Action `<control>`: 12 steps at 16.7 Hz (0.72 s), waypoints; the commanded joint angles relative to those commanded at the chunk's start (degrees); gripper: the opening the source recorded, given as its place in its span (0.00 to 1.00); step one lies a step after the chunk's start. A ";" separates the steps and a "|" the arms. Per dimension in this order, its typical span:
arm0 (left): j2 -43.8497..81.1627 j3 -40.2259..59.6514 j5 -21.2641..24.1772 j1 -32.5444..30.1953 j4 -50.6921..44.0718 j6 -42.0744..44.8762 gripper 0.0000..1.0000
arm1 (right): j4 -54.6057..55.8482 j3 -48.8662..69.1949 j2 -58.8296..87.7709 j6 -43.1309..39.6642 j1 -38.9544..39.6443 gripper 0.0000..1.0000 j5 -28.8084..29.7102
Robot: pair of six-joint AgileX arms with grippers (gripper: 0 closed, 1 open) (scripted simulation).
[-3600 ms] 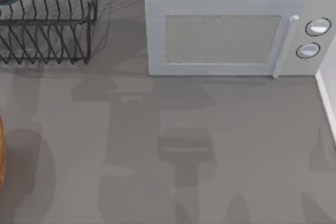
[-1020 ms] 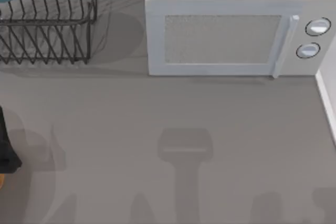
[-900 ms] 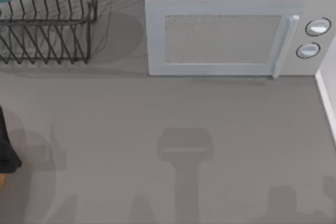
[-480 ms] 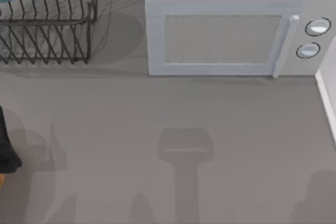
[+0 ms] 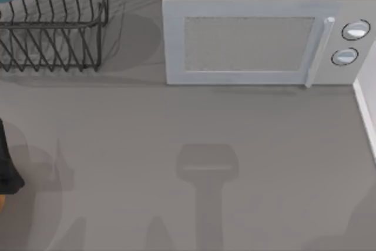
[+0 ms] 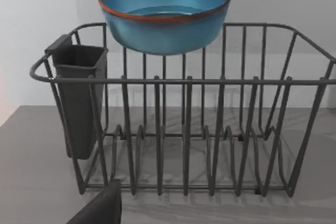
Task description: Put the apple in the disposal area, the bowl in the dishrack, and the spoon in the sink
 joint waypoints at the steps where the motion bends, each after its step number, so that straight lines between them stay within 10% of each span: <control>1: 0.00 0.00 0.00 0.00 0.00 0.00 1.00 | 0.14 -0.18 -0.21 0.08 0.27 1.00 -0.02; 12: 0.00 0.00 0.00 0.00 0.00 0.00 1.00 | 23.13 -12.20 10.57 0.31 0.11 1.00 0.01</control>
